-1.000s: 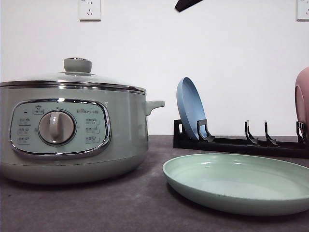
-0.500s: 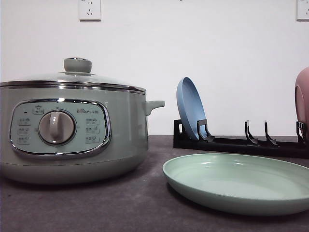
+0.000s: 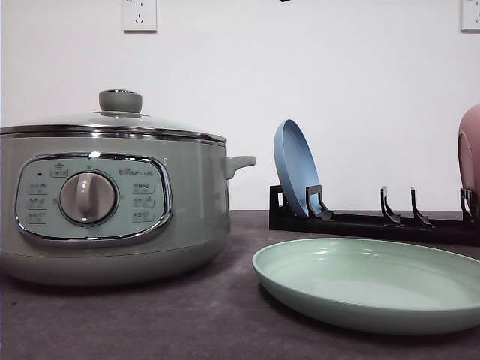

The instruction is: Transfer potato from steamer to green plate

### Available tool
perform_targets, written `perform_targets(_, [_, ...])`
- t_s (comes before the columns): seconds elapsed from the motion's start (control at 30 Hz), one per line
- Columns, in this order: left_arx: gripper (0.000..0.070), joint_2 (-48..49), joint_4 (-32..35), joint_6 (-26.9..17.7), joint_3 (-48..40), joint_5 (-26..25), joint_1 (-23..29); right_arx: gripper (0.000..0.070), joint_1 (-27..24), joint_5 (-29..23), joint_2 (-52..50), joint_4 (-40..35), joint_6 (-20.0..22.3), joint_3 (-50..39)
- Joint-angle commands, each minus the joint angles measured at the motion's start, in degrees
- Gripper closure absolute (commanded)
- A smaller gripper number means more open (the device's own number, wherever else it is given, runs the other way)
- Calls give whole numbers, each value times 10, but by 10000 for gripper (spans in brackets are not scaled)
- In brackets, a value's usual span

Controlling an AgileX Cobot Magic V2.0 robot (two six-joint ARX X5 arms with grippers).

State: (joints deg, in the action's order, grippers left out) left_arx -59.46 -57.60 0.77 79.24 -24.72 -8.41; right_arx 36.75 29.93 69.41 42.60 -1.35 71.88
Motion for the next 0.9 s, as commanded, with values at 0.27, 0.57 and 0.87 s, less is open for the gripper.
perform_targets(0.27, [147, -205, -92, -27, 204, 121, -95, 326, 5, 0, 4, 8, 15, 10])
perform_targets(0.57, [147, -323, -104, -32, 239, 180, -136, 326, 5, 0, 4, 16, 18, 10])
perform_targets(0.87, [149, -383, -102, -32, 239, 203, -145, 326, 5, 0, 4, 16, 18, 10])
